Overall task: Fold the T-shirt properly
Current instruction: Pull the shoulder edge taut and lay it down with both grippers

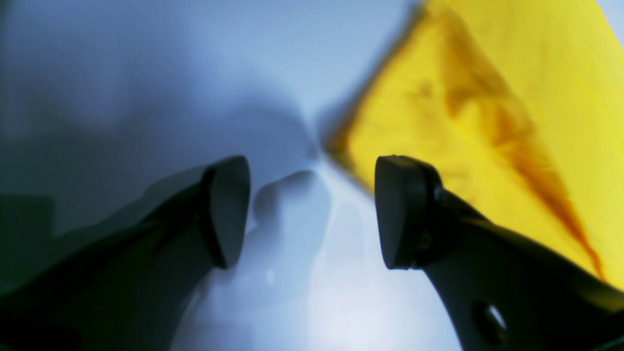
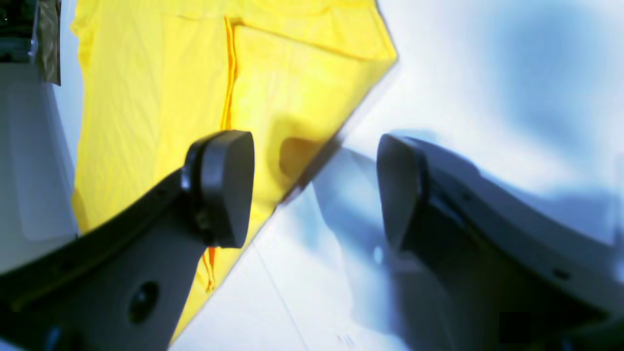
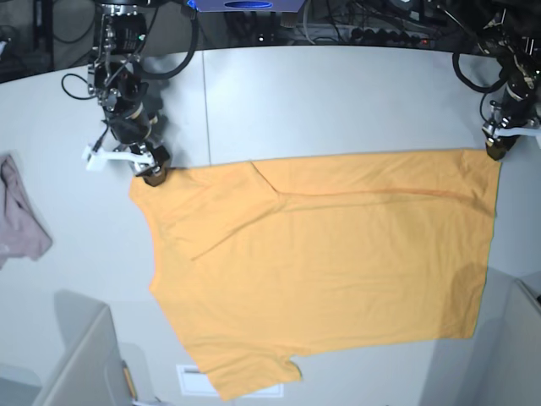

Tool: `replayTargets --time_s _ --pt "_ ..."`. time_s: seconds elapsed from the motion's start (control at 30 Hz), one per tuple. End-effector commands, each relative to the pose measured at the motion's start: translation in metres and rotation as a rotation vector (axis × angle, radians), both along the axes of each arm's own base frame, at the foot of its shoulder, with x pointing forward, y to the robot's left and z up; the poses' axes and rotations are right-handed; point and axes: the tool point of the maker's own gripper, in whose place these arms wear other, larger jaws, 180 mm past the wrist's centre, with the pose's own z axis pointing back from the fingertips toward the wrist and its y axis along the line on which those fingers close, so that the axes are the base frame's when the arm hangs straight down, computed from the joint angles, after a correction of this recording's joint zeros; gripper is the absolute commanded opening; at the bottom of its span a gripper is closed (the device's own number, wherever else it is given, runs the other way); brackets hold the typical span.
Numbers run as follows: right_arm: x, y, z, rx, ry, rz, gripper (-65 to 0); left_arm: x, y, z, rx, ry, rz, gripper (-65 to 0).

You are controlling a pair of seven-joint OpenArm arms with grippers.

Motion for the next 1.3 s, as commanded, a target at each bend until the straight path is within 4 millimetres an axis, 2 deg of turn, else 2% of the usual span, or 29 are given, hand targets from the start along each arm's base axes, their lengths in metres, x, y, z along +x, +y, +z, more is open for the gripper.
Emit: replayTargets --time_s 0.0,0.2,0.37,0.5,0.63,0.73,0.77,0.83,0.9,0.93,0.97,1.03,1.1,1.27 --pt "-0.001 0.000 -0.001 0.005 0.016 -0.001 -27.5 0.009 0.013 0.015 0.029 -0.046 0.015 -26.0" --pt "0.012 -0.001 0.006 0.003 -0.013 0.002 -27.5 0.032 0.007 0.001 -0.059 -0.074 0.041 -26.0" --pt "0.020 -0.001 -0.007 0.016 0.018 -0.003 -27.5 0.045 0.004 -0.006 -0.078 -0.063 0.041 -26.0" --pt "0.025 -0.001 -0.010 0.021 0.020 -0.004 -27.5 0.046 0.005 -0.013 -0.031 0.007 0.020 -26.2" --pt "0.028 -0.001 -0.008 0.020 0.013 -0.005 -27.6 0.044 0.005 -0.013 -0.032 0.007 0.021 -26.2" --pt "0.026 -0.001 -0.014 0.024 0.031 -0.006 -28.1 0.044 0.004 -0.015 -0.036 0.013 0.020 -26.5" --pt "0.025 -0.001 -0.017 0.026 0.040 -0.007 -28.2 0.044 0.004 -0.015 -0.036 0.013 0.020 -27.6" --pt "0.022 -0.001 -0.023 0.028 0.056 -0.010 -29.1 0.043 0.004 -0.015 -0.034 0.015 0.020 -35.7" --pt "0.024 0.000 -0.022 0.029 0.052 -0.009 -36.5 0.042 0.005 -0.015 -0.030 0.019 0.019 -51.5" --pt "0.026 0.000 -0.021 0.029 0.049 -0.009 -42.3 0.042 0.005 -0.015 -0.030 0.022 0.018 -60.1" --pt "0.026 -0.001 -0.021 0.029 0.047 -0.010 -48.9 0.042 0.005 -0.016 -0.030 0.023 0.016 -65.0" --pt "0.030 -0.001 -0.017 0.028 0.022 0.002 -65.0 0.043 0.006 -0.014 -0.026 0.020 0.016 -65.0" --pt "0.031 0.000 -0.013 0.029 -0.001 0.018 -65.0 0.042 0.007 -0.012 -0.017 0.021 0.014 -65.0" --pt "0.016 0.001 -0.005 0.021 -0.010 0.024 -65.0 0.039 0.013 0.004 0.013 0.059 -0.025 -65.0"
